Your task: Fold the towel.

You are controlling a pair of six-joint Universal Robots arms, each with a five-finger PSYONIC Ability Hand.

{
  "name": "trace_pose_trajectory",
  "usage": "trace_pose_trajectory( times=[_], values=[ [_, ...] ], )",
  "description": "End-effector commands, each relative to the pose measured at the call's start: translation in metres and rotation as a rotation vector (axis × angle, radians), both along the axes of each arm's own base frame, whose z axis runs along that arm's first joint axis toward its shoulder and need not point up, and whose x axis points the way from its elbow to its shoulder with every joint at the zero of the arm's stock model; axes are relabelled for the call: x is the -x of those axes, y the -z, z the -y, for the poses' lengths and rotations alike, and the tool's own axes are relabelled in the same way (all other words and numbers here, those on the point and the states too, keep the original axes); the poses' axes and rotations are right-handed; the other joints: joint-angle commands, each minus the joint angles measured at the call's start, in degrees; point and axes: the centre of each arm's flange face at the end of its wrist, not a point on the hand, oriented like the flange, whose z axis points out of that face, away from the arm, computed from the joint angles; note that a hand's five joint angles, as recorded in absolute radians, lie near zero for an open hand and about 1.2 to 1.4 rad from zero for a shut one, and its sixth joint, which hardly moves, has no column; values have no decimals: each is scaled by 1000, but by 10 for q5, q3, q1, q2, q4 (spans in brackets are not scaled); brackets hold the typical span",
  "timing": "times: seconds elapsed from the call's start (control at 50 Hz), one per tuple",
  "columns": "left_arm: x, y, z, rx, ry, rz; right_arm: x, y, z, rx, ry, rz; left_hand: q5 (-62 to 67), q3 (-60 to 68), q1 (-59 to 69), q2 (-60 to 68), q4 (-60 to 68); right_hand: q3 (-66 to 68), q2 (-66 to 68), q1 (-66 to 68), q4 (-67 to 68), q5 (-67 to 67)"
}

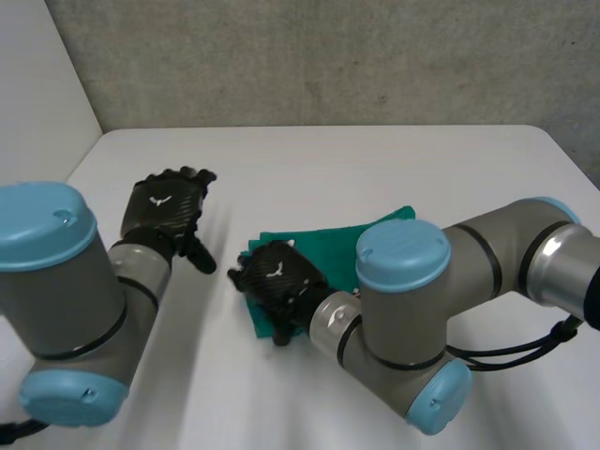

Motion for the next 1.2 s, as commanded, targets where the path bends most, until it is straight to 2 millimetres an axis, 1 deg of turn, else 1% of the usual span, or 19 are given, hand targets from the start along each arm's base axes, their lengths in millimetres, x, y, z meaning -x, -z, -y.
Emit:
trace_pose_trajectory(
  times=[0.02,0.12,0.24,0.3,0.32,0.38,0.52,0.54,0.6,0.7,0.84,0.94,0.98,1.02,1.04,1.12,1.16,1.18,1.2],
  values=[
    [29,6,12,-2,112,-20,40,-48,48,-21,284,135,-3,1,15,6,6,-94,-91,-49,-97,-95],
    [46,11,4,-8,162,-17,72,-49,70,-66,433,160,-3,1,15,6,6,-82,-79,-38,-86,-84],
    [45,16,-2,-27,168,-8,122,-15,89,-120,578,43,-3,1,15,6,6,-42,-39,3,-45,-43],
    [43,18,-5,-35,169,-7,132,-8,91,-128,596,20,-3,1,15,6,6,-30,-27,15,-34,-31],
    [43,19,-5,-37,169,-4,147,1,98,-126,623,-1,-3,1,15,6,6,3,6,48,0,2],
    [43,20,-6,-40,169,-4,162,8,106,-119,651,-17,-3,1,15,6,6,42,45,87,39,41],
    [43,24,-6,-48,170,1,177,19,110,-112,675,-53,-3,1,15,6,6,101,104,146,98,100],
    [41,26,-9,-56,170,6,172,35,117,-111,635,-27,-3,1,15,6,6,385,388,430,382,384],
    [40,26,-9,-57,169,7,175,35,120,-106,653,-31,-3,1,15,6,6,564,567,609,561,563],
    [40,26,-9,-56,169,6,184,30,128,-91,685,-39,-5,-1,13,4,5,565,568,610,561,564],
    [37,16,-7,-33,158,-7,168,2,137,68,661,-82,-5,-1,13,4,5,565,568,610,561,564],
    [34,5,-4,-5,147,-23,81,-30,82,173,376,-45,-6,-2,11,2,3,565,568,610,561,564],
    [29,2,0,4,121,-27,60,-34,62,191,293,-37,-6,-2,11,2,3,565,568,610,561,564],
    [25,0,4,8,99,-27,37,-29,39,209,183,-42,-8,-4,10,1,1,565,568,610,561,564],
    [22,-2,6,14,81,-29,37,-29,39,209,182,-42,-8,-4,10,1,1,565,568,610,561,564],
    [18,-3,10,16,57,-28,8,6,-4,206,-32,-103,-8,-4,10,1,1,565,568,610,561,564],
    [17,-2,11,15,52,-27,3,14,-11,210,-66,-119,-8,-4,10,1,1,565,568,610,561,564],
    [17,-2,11,15,52,-27,0,14,-12,219,-66,-122,-8,-4,10,1,1,522,525,567,519,521],
    [16,-3,12,16,49,-29,0,13,-11,221,-59,-122,-8,-4,10,1,1,372,375,417,368,371]
  ],
)
